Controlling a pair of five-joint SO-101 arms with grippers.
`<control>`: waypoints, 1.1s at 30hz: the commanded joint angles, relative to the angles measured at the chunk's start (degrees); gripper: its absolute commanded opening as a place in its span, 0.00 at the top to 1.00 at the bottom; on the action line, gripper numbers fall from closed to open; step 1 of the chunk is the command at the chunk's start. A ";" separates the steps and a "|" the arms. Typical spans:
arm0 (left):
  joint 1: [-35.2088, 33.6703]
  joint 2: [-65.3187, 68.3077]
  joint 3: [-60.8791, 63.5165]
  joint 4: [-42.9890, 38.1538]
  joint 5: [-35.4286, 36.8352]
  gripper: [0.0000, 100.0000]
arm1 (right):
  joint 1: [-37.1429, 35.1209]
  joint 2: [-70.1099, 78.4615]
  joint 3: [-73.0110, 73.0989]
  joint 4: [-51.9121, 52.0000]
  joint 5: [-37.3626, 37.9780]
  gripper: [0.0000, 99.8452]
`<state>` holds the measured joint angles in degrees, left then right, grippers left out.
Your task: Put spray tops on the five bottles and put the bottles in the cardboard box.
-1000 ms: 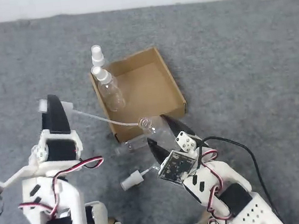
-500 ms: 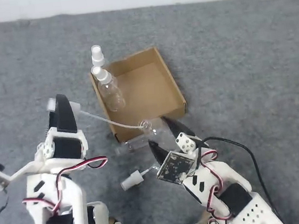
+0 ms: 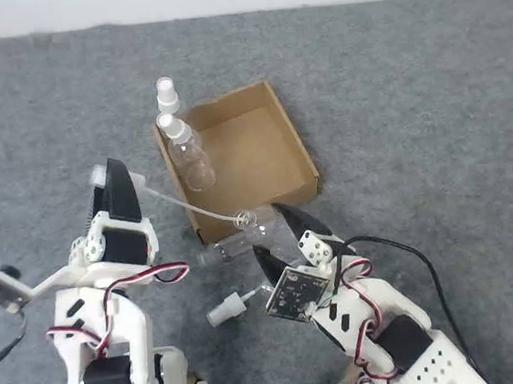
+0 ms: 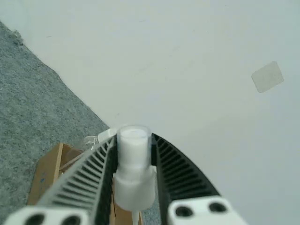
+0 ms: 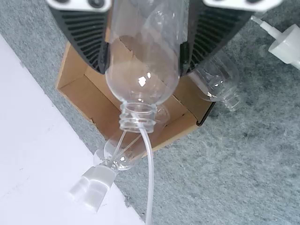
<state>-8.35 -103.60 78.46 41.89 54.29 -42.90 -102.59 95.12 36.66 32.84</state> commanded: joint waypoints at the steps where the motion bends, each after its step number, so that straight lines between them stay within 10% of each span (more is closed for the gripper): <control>1: 4.66 -0.97 0.57 -1.85 -0.53 0.99 | -0.57 -0.66 1.14 0.31 0.62 0.90; 33: 13.45 -0.88 3.74 0.44 -1.41 0.99 | -0.22 -0.92 1.14 0.31 0.44 0.90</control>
<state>2.99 -103.60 82.24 42.07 54.29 -43.08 -102.59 95.12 36.66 33.01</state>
